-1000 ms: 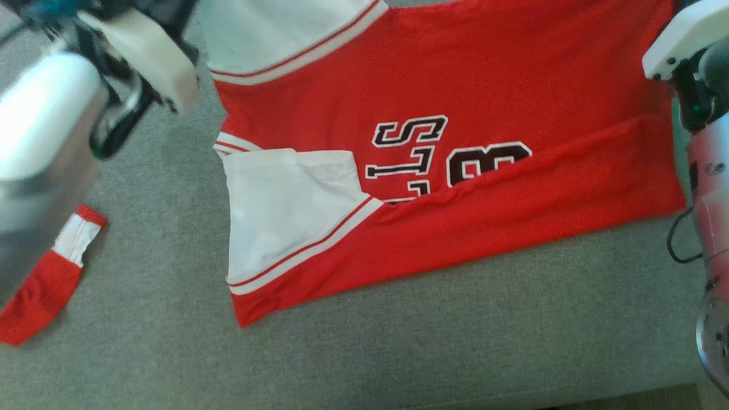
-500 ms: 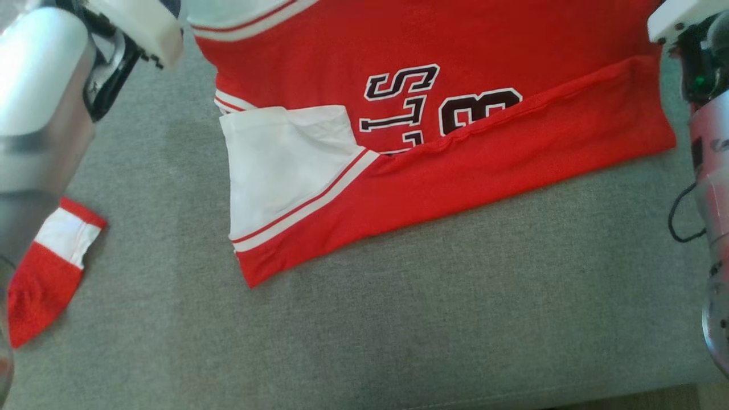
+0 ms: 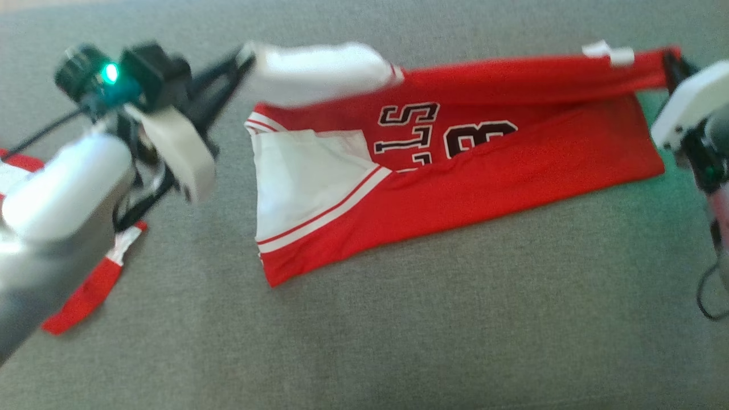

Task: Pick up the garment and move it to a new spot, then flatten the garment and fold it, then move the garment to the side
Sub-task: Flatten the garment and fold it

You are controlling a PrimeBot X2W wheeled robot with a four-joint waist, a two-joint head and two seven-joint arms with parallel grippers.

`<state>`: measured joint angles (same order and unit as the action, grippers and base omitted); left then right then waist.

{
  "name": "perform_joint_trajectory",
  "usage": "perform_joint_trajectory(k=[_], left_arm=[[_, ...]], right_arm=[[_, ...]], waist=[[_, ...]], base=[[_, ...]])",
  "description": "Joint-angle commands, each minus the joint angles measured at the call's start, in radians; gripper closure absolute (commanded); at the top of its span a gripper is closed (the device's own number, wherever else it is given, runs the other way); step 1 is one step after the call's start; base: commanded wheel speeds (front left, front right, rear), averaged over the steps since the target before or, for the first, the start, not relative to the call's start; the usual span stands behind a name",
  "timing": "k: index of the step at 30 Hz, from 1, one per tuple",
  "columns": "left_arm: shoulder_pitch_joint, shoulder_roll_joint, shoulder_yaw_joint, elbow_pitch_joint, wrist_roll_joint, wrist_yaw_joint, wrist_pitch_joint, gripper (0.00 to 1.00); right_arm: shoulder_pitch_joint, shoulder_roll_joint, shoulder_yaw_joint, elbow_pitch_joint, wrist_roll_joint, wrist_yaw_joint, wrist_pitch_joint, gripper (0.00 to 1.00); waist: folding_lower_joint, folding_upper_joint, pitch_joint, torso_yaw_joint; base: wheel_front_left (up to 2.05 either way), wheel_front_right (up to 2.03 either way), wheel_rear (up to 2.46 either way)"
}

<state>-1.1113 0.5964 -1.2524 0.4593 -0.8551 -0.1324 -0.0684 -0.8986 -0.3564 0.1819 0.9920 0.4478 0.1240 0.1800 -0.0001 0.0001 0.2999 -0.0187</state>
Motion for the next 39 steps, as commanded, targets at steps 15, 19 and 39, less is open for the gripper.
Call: perform_joint_trajectory(k=[15,19,39], left_arm=[[0.147,0.222,-0.026,-0.405,-0.093,0.002,0.317,1.00],[0.174,0.222,-0.027,-0.415,-0.082,0.002,0.348,1.00],[0.233,0.130,0.127,-0.256,-0.035,0.188,0.034,0.00]], right_arm=[[0.155,-0.152,0.144,-0.130,0.145,0.007,0.274,1.00],[0.174,-0.164,0.165,-0.169,0.169,0.007,0.326,1.00],[0.218,-0.132,0.064,-0.317,0.158,0.007,0.129,0.00]], waist=[[0.0001,-0.0001,-0.065,0.006],[0.0001,-0.0001,-0.060,-0.003],[0.0001,-0.0001,-0.097,-0.027]], base=[[0.00,0.00,0.00],[0.00,0.00,0.00],[0.00,0.00,0.00]])
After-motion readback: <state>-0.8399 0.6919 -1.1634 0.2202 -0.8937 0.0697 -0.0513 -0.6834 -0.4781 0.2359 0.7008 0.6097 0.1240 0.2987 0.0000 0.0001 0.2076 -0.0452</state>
